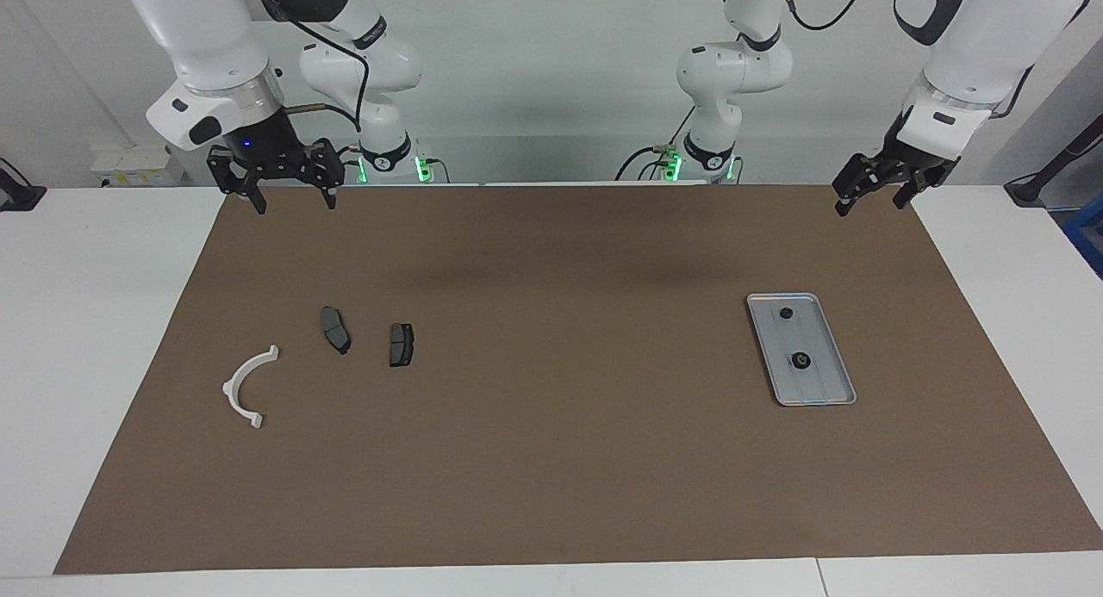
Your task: Place bearing gear from tray to pile
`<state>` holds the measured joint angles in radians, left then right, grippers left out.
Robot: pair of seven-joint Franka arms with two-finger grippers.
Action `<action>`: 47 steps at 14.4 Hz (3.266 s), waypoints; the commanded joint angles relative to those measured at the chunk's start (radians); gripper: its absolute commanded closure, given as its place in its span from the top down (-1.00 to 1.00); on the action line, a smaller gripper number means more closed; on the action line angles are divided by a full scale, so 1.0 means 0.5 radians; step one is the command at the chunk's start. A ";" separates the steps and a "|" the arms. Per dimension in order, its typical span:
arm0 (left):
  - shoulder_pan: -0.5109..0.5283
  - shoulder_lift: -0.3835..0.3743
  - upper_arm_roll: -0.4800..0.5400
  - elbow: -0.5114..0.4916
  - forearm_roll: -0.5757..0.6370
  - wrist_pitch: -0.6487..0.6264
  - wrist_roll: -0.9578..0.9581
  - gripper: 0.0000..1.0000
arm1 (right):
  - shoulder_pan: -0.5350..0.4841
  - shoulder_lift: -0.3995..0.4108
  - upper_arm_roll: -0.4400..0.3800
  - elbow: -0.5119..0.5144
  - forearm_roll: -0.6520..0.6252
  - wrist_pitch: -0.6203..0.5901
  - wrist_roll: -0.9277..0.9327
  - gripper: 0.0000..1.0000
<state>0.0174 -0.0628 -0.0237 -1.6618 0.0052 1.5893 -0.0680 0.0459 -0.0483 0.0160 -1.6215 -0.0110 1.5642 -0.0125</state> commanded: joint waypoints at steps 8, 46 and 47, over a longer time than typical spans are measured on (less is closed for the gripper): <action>0.011 -0.067 0.011 -0.130 -0.014 0.089 0.010 1.00 | -0.021 -0.045 -0.001 -0.021 0.034 0.025 0.006 1.00; 0.039 0.733 0.014 -0.637 -0.035 1.500 -0.235 0.30 | 0.295 0.170 0.020 -0.727 0.034 1.038 0.519 1.00; 0.039 0.748 0.014 -0.643 -0.035 1.524 -0.235 0.29 | 0.295 0.167 0.020 -0.727 0.031 1.035 0.519 1.00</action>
<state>0.0345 0.3046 -0.0120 -1.9634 0.0001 2.3112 -0.1704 0.1937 0.0421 0.0270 -1.9799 -0.0100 2.0716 0.2329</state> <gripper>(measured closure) 0.379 0.000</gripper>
